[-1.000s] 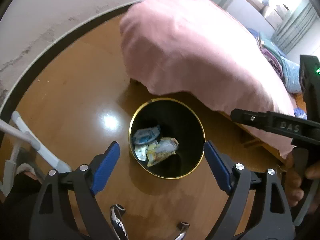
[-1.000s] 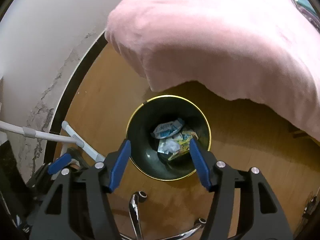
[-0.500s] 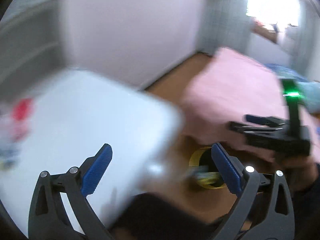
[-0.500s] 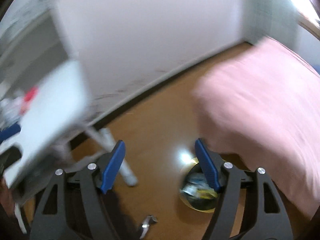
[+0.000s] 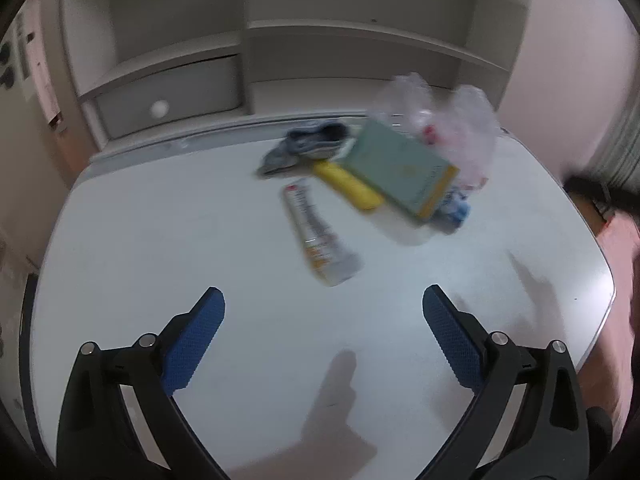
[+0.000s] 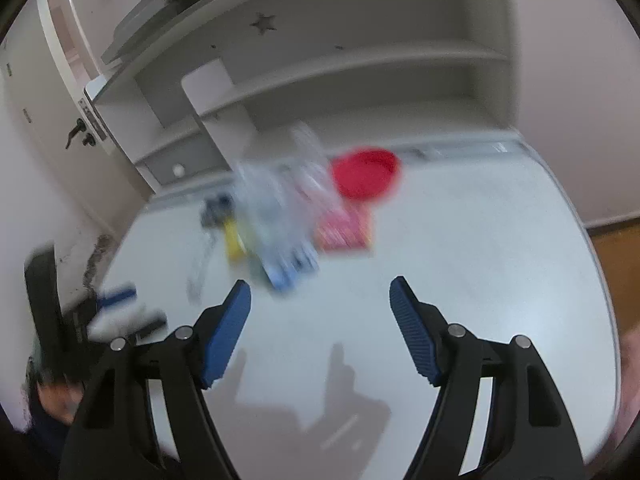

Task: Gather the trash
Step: 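Grasp the clear plastic bag with the right gripper while the left grasps the toothpaste tube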

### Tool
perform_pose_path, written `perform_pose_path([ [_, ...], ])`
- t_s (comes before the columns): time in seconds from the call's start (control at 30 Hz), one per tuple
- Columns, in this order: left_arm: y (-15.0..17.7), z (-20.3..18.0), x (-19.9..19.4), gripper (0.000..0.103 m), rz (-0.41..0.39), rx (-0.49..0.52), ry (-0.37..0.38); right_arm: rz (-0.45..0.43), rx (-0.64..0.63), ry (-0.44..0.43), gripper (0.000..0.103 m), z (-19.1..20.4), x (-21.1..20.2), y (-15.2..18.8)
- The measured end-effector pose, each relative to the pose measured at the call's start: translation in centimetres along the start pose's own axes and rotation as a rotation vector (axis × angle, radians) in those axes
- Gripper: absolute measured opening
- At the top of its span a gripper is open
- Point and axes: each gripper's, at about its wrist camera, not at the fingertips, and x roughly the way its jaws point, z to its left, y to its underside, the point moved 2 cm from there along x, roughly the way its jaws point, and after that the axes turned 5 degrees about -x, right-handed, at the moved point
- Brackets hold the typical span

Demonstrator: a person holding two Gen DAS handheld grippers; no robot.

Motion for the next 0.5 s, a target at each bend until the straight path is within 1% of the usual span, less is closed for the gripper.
perform_pose_path([
  [0.07,0.0,1.2,-0.3,0.096,-0.001,-0.01,-0.011,-0.001,0.012,-0.011,0.072,0.4,1.7,-3.0],
  [0.13,-0.1,2.0,-0.2,0.096,-0.002,-0.019,-0.021,0.03,0.051,-0.02,0.073,-0.3,4.3,-5.7],
  [0.17,0.3,2.5,-0.5,0.096,-0.002,-0.024,-0.023,0.059,0.065,-0.011,0.073,-0.5,6.0,-7.0],
  [0.27,-0.4,3.0,0.1,0.096,0.005,-0.039,-0.019,0.14,0.045,0.026,0.073,-0.2,9.8,-8.3],
  [0.3,-0.8,2.9,0.5,0.096,0.012,-0.039,-0.019,0.155,0.044,0.041,0.072,-0.1,10.5,-8.2],
  [0.33,-1.0,3.0,0.7,0.096,0.021,-0.039,-0.017,0.178,0.041,0.056,0.069,0.1,11.5,-8.2],
  [0.47,-2.8,2.9,2.6,0.096,0.055,-0.055,-0.007,0.224,-0.013,0.055,0.056,1.1,13.0,-7.8],
  [0.5,-3.1,2.8,3.1,0.096,0.068,-0.058,-0.004,0.23,-0.024,0.07,0.048,1.2,13.2,-7.7],
])
